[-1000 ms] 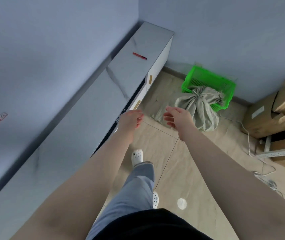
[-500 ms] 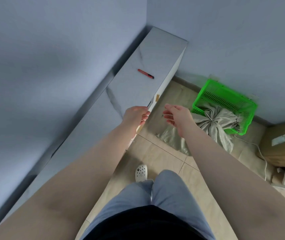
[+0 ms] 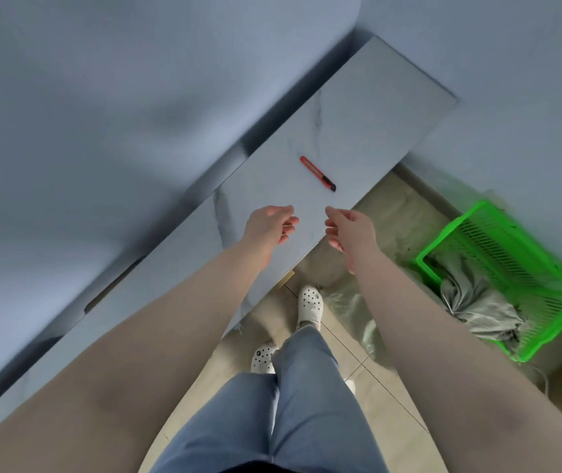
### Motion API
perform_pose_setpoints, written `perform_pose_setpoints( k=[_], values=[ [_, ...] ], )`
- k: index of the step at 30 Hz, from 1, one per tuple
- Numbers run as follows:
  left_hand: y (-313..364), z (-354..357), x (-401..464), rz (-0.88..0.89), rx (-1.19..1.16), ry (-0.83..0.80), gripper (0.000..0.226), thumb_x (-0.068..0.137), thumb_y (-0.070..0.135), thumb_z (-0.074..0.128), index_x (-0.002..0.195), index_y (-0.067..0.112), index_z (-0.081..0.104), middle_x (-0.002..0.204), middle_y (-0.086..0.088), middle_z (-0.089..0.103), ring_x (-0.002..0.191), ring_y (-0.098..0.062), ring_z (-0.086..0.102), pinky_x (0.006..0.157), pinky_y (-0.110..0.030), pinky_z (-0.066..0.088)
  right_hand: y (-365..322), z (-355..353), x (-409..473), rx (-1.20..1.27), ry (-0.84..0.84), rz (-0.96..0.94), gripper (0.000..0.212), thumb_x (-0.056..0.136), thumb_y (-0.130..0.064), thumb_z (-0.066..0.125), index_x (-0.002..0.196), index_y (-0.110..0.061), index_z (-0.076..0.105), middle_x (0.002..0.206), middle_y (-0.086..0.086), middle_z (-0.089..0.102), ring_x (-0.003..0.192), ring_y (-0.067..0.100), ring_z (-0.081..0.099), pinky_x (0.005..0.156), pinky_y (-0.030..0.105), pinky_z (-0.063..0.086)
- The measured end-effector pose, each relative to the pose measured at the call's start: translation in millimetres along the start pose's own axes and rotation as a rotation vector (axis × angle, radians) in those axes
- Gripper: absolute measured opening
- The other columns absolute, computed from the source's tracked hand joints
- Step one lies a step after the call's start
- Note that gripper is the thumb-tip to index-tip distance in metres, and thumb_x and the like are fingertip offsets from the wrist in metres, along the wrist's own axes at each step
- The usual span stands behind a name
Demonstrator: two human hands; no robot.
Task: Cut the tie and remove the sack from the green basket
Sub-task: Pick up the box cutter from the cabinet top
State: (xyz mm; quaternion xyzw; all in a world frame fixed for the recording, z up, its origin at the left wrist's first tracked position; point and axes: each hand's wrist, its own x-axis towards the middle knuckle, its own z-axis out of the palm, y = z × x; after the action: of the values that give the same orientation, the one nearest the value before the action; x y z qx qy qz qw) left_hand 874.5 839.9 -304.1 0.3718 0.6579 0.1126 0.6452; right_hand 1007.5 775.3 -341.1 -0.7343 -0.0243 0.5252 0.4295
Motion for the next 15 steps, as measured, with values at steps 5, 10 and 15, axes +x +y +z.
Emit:
perform_pose_setpoints(
  k=[5, 10, 15],
  values=[
    [14, 32, 72, -0.041, -0.025, 0.029, 0.015, 0.097, 0.023, 0.056, 0.105, 0.012, 0.062, 0.084, 0.002, 0.066, 0.074, -0.011, 0.06, 0.074, -0.022, 0.049, -7, 5, 91, -0.226, 0.082, -0.039, 0.037, 0.086, -0.035, 0.068, 0.114, -0.012, 0.062, 0.093, -0.002, 0.063, 0.082, 0.015, 0.061, 0.077, 0.032, 0.052],
    [8, 53, 131, -0.054, -0.028, 0.071, 0.013, 0.098, 0.021, 0.053, 0.103, 0.011, 0.06, 0.083, 0.001, 0.064, 0.071, -0.01, 0.056, 0.071, -0.021, 0.046, -7, 18, 162, -0.548, 0.136, -0.143, 0.041, 0.088, -0.035, 0.065, 0.123, -0.016, 0.053, 0.117, 0.001, 0.058, 0.099, 0.018, 0.058, 0.082, 0.034, 0.047],
    [-3, 71, 180, -0.083, -0.052, 0.096, 0.012, 0.098, 0.021, 0.053, 0.101, 0.011, 0.06, 0.088, -0.003, 0.064, 0.074, -0.012, 0.057, 0.073, -0.023, 0.046, 7, 34, 216, -0.738, 0.15, -0.273, 0.037, 0.088, -0.032, 0.067, 0.12, -0.016, 0.055, 0.118, 0.003, 0.058, 0.109, 0.024, 0.056, 0.087, 0.04, 0.049]
  ],
)
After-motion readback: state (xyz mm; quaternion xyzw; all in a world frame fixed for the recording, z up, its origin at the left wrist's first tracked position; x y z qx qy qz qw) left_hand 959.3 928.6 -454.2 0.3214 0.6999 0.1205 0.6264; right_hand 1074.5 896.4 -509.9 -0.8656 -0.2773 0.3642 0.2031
